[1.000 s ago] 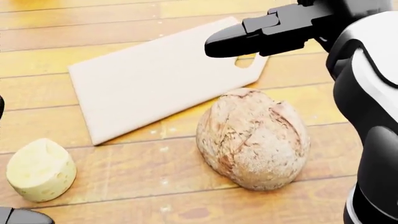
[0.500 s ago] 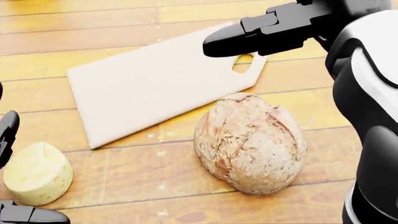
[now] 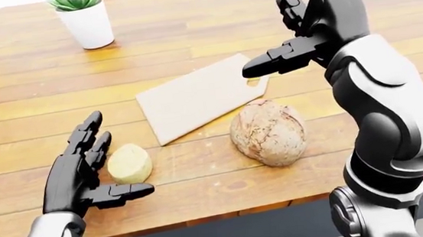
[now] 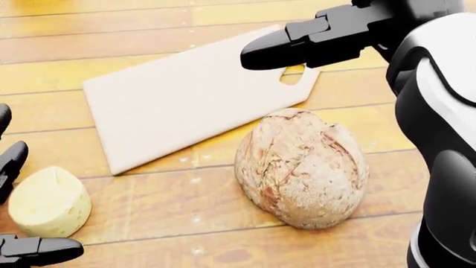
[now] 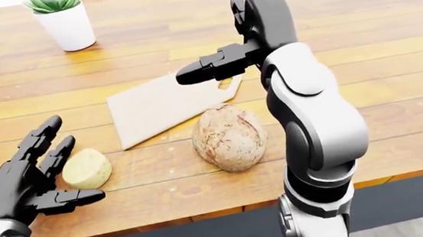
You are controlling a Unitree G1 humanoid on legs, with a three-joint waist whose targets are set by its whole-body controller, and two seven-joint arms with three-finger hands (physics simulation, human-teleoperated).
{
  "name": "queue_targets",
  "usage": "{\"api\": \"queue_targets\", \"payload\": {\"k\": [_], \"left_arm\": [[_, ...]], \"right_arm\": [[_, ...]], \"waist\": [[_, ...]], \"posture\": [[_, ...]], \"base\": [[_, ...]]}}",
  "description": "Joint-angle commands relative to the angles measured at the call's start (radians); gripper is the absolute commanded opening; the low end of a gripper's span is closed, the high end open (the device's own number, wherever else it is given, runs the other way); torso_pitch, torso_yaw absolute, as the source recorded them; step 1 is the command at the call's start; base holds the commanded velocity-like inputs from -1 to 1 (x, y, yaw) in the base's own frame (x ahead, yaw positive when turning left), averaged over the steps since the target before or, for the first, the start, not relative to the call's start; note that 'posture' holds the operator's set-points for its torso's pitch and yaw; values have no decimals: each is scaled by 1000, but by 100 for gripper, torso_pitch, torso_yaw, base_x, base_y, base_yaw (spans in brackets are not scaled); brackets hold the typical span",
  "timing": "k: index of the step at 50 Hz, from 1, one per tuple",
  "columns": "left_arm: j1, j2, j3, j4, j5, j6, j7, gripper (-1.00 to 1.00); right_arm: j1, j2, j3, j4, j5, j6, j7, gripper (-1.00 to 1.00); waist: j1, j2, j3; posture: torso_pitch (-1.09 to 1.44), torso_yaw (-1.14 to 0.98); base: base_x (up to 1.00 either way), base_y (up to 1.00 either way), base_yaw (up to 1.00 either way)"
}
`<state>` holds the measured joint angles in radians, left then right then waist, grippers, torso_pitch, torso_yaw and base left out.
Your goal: Place the bread and cheese on the cutting board.
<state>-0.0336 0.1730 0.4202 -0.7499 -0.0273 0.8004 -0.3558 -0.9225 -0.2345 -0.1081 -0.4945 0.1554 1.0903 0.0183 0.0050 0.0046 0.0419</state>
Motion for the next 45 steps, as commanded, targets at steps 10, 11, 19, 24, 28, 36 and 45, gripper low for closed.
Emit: {"api": "queue_targets", "payload": {"k": [10,11,19,24,28,36,45], "left_arm": [[6,2,-3,-1,27,-84,-3,47],[9,2,-6,3,34,-86,-3,46],[12,-4,-11,13,57,-89,-9,35],[16,-6,-19,17,73,-98,-11,33],[15,-5,-23,20,88,-105,-13,33],[14,-7,-31,20,112,-112,-20,-7],[14,-9,-25,13,123,-119,-24,-77]], "right_arm": [[-25,-4,-4,-20,-10,-36,1,100],[-27,-4,-4,-21,-11,-33,1,100],[-26,-4,-5,-20,-15,-34,6,100],[-25,-3,-5,-21,-15,-34,6,100],[-26,-4,-7,-23,-14,-32,6,100],[-27,-4,-8,-26,-11,-29,3,100],[-28,-6,-9,-27,-7,-27,1,100]], "waist": [[0,3,-23],[0,3,-23],[0,5,-26],[0,5,-26],[1,5,-26],[1,5,-26],[-1,5,-27]], "posture": [[0,0],[0,0],[0,0],[0,0],[0,0],[0,0],[0,0]], "base": [[0,0,0],[0,0,0],[0,0,0],[0,0,0],[0,0,0],[0,0,0],[0,0,0]]}}
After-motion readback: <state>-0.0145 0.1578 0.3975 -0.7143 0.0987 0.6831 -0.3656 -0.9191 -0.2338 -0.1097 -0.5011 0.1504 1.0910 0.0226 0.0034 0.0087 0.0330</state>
